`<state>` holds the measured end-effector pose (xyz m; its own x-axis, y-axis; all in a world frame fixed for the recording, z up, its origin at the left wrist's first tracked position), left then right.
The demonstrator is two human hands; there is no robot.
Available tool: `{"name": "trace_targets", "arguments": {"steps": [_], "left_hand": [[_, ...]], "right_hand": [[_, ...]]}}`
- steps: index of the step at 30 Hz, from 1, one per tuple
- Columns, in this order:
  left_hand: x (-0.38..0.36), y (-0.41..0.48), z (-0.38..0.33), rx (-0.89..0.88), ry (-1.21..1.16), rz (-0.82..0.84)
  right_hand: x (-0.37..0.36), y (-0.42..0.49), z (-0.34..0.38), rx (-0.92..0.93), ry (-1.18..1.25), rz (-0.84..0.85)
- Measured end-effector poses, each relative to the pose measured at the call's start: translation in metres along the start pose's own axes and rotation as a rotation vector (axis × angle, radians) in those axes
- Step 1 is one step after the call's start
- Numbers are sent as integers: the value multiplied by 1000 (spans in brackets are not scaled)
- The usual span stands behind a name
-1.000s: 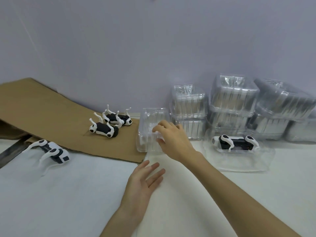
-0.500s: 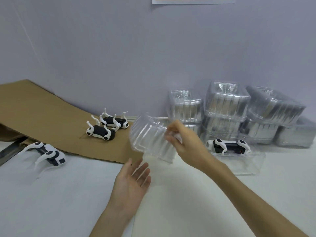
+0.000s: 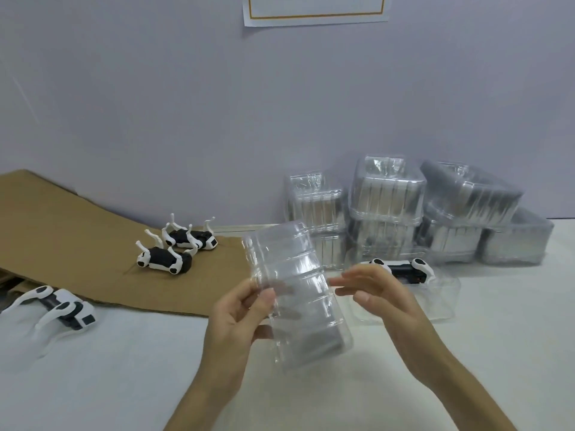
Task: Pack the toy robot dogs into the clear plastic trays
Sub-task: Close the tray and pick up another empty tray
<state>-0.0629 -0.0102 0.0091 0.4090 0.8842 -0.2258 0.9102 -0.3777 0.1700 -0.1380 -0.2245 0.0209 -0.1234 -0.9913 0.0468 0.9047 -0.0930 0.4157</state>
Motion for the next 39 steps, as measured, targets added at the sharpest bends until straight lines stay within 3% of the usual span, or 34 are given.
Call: {"name": "trace_targets", "arguments": {"steps": [6,12,24,32,39], "left_hand": [[-31,6,7,-62,102,70],[-31,-1,18,-12,81,130],[-37,-7,18,-24,93,121],[-39,-9,26,94,67,124],[-41,-14,17,-37,114,58]], "right_hand": [[-24,20,-7,-119,46,-116],[-21,14,-5,-25,128,-36],[-21,9,-11,7,44,-61],[-20,6,-13,20,-119,-18],[-23,7,-12,69,-112,-41]]}}
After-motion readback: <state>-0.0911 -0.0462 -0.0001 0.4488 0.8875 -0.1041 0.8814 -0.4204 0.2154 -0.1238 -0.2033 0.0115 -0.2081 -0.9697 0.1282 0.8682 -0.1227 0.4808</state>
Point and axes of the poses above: each hand's wrist, its own y-axis towards the middle knuckle, its own x-axis out of the back of the hand, z = x × y, the point moved 3 cm from there along y, towards the middle knuckle, and after that the axes turned 7 degrees about x, right-handed, at the moved point
